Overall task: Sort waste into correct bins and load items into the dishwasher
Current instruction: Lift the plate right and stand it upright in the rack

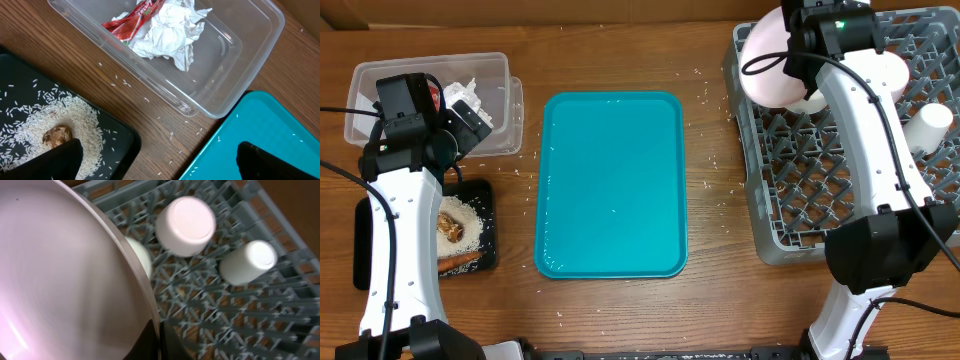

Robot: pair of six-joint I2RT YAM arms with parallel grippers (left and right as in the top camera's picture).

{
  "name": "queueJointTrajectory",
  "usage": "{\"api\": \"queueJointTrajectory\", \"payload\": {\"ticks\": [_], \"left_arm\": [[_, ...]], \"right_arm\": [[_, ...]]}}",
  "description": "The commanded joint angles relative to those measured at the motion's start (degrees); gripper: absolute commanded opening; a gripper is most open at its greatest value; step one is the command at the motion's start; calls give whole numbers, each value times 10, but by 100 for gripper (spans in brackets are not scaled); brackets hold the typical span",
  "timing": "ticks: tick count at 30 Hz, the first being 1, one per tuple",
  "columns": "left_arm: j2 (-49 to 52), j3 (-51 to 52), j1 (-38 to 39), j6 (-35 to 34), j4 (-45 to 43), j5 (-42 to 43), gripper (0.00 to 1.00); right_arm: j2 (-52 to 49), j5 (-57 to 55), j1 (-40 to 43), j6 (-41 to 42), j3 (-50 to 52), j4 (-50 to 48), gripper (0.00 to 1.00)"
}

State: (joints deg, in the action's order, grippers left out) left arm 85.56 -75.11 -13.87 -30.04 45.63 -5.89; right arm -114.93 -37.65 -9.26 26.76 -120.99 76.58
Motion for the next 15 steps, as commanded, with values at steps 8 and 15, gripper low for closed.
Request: {"api": "queueJointTrajectory", "payload": {"ticks": [8,15], "left_arm": [[3,-9,0,-8,0,-5,100],[3,-9,0,-8,0,-5,100]], "right_arm": [[-3,-103,-1,-16,101,-99,4],[-3,-103,-16,-15,112,-105,4]]}}
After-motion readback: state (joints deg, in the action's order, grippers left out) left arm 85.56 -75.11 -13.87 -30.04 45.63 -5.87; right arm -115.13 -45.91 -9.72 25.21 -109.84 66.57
